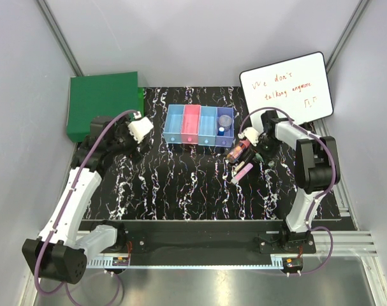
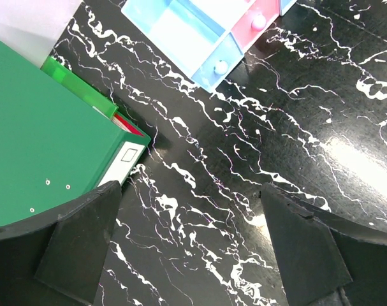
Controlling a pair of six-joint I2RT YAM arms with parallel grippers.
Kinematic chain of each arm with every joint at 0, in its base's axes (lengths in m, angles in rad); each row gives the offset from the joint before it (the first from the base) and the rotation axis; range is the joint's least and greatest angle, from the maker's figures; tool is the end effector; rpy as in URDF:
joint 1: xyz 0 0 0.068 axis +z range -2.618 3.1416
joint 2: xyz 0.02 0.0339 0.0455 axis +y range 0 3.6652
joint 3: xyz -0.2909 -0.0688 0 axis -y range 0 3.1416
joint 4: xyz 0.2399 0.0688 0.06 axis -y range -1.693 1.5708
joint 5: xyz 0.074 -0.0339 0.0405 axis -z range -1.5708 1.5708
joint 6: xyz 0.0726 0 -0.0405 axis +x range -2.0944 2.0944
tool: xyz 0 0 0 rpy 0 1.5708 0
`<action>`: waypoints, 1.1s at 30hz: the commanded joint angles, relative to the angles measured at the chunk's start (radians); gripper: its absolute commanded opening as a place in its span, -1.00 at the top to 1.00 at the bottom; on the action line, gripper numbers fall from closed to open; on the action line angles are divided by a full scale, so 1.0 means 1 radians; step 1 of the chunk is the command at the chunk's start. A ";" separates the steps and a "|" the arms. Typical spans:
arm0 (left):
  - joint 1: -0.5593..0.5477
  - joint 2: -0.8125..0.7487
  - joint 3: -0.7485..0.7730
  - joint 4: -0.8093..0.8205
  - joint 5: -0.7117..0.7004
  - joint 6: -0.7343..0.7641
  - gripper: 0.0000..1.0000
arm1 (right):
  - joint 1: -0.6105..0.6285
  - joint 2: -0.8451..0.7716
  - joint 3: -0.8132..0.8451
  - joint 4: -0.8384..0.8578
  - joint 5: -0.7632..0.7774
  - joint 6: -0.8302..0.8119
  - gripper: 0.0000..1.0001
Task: Sort the stationery into containers
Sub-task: Pick up the pen from the center of the board.
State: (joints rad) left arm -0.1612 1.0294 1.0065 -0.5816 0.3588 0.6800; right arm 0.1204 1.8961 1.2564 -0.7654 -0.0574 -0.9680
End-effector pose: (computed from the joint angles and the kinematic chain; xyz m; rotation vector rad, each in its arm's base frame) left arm 0.2211 -0.0618 0.3366 1.0515 1.8560 -0.0865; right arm 0.3623 0.0480 0.1496 -1.5421 2.5347 -0.0237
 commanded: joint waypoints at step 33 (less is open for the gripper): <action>-0.293 0.504 0.392 0.282 0.368 -0.554 -0.64 | 0.364 -0.618 -0.092 0.380 0.010 -0.196 1.00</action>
State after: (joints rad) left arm -0.3889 1.4899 1.3128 -0.4179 0.6865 0.2234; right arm 0.4347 1.2209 1.0584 -0.4740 -0.1005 -1.1828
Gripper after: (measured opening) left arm 0.826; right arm 0.146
